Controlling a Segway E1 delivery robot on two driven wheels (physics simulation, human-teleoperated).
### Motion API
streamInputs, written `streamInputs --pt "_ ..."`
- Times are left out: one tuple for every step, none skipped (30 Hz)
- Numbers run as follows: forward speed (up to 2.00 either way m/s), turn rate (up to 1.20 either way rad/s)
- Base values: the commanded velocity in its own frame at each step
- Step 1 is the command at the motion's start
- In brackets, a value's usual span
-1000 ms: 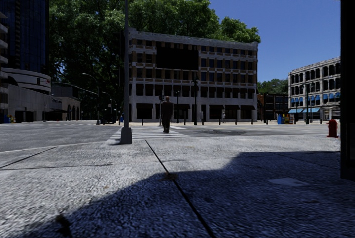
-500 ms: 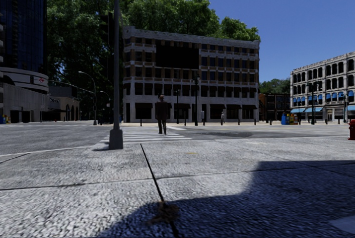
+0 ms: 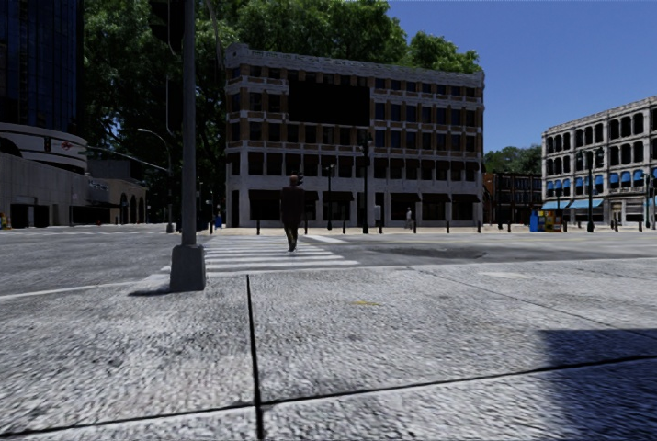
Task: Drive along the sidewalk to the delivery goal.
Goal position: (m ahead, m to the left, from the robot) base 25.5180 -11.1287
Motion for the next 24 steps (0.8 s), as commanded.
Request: streamInputs --pt "2.00 0.00" --pt "2.00 0.00" --pt "2.00 0.00" --pt "2.00 0.00" --pt "2.00 0.00" --pt "2.00 0.00" --pt "2.00 0.00" --pt "2.00 0.00" --pt "2.00 0.00" --pt "2.00 0.00" --pt "2.00 0.00" --pt "2.00 0.00" --pt "2.00 0.00" --pt "2.00 0.00" --pt "2.00 0.00" --pt "2.00 0.00" --pt "2.00 0.00" --pt "2.00 0.00" --pt "2.00 0.00" --pt "2.00 0.00" --pt "2.00 0.00" --pt "2.00 0.00" --pt "2.00 0.00" --pt "2.00 0.00"
